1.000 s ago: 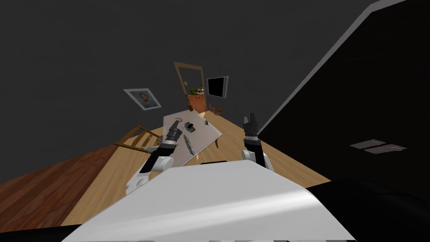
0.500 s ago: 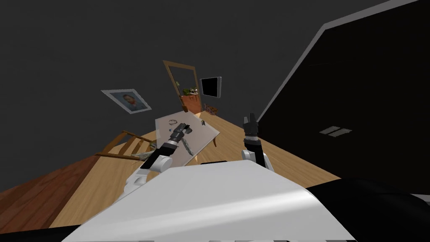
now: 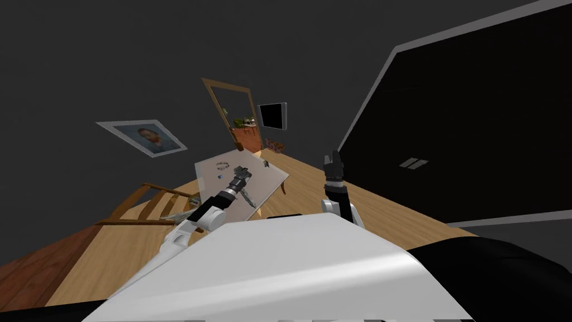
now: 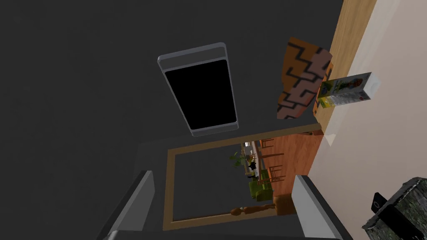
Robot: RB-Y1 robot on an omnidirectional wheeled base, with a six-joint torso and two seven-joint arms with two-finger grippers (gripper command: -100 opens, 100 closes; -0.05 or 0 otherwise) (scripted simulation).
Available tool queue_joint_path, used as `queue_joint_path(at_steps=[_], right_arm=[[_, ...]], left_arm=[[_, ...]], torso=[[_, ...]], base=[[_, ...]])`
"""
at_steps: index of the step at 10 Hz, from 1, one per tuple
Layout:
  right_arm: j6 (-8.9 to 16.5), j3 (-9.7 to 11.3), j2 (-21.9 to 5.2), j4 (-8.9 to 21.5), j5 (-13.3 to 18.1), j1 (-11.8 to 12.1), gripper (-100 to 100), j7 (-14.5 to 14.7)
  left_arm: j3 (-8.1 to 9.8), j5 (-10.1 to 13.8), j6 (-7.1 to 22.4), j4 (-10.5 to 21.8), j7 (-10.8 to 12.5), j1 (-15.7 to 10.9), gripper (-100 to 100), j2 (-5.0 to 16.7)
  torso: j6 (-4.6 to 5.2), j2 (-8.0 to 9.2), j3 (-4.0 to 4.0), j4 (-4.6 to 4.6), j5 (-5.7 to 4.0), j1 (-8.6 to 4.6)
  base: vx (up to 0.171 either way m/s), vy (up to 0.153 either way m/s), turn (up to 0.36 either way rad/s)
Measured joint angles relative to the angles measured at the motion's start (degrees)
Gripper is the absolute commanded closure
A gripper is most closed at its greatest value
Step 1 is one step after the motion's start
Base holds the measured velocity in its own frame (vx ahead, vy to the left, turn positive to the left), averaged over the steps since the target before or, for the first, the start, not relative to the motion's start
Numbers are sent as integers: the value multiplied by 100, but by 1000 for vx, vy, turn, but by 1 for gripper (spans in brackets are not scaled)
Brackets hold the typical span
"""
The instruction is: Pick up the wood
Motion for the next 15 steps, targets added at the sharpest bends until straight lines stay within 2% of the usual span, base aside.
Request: queue_joint_path(at_steps=[1,4,5,6,7,8,9,11,12,13,14,15], right_arm=[[0,1,0,0,0,-1,0,0],[0,0,0,0,0,0,0,0],[0,1,0,0,0,-1,0,0],[0,0,0,0,0,0,0,0],[0,0,0,0,0,-1,0,0],[0,0,0,0,0,1,0,0],[0,0,0,0,0,0,0,0],[0,0,0,0,0,0,0,0],[0,0,0,0,0,-1,0,0],[0,-1,0,0,0,1,0,0],[0,0,0,0,0,0,0,0],[0,-1,0,0,0,1,0,0]], left_arm=[[-125,153,169,102,-48,-70,-100,121],[-349,561,482,255,-113,-67,-100,484],[-546,746,479,467,-95,-116,-100,706],[-616,905,506,528,-77,-120,-100,894],[-735,1126,582,616,-54,-128,-100,1182],[-809,1221,690,672,-81,-148,-100,1215],[-984,1411,741,788,-103,-127,-100,1441],[-1112,1675,1044,896,-132,-168,-100,1622],[-1436,1874,1091,1153,-167,-226,-100,1806],[-1460,2027,1200,1157,-164,-194,-100,1951],[-1562,2190,1352,1237,-161,-186,-100,2097],[-1555,2263,1469,1223,-149,-114,-100,2181]], torso=[[5,-2,-2,-1,0,2],[0,2,1,1,0,0],[3,-2,-1,-1,0,-4],[-1,-6,-3,-1,-1,-3],[3,-6,-4,-2,0,3],[-2,-7,-4,-1,1,1],[1,-4,-3,-1,0,0],[2,-8,-5,-2,0,2],[3,-6,-4,-2,3,9],[-5,-9,-4,-1,1,5],[0,-15,-8,-3,0,1],[-4,-17,-9,-3,-1,-3]], base=[[-40,45,-156],[-50,41,-216],[-29,33,-157],[-35,50,-276],[-34,45,-125],[-40,35,-219],[-37,33,-140],[-37,55,-342],[-32,50,-116],[-12,33,-199],[-11,27,-130],[-12,28,-273]])
